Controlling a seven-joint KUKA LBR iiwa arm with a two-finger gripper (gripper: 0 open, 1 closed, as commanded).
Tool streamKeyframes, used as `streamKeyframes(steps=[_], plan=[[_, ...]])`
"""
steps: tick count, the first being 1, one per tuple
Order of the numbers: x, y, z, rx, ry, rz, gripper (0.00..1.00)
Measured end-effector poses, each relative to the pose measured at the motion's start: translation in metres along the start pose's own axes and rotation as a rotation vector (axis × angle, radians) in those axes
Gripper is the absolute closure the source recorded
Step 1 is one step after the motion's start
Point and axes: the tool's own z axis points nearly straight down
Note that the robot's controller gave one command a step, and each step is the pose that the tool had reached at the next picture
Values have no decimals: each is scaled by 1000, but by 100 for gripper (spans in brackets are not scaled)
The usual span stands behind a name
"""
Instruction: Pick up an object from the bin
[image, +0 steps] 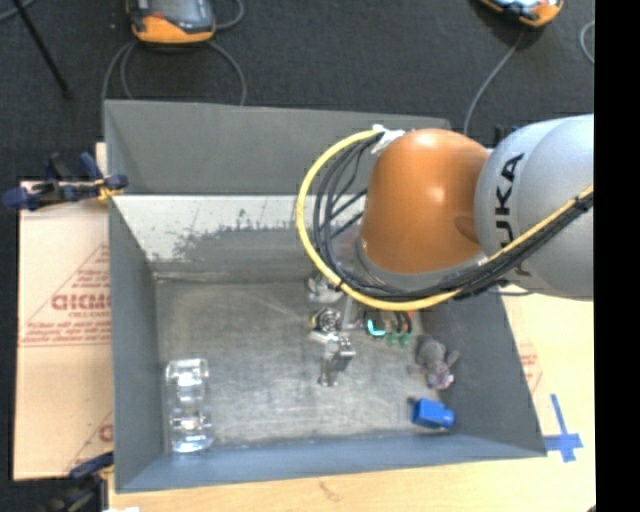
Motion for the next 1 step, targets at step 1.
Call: streamKeyframes(steps=[1], plan=[[-50,-74,140,0,-9,112,0]])
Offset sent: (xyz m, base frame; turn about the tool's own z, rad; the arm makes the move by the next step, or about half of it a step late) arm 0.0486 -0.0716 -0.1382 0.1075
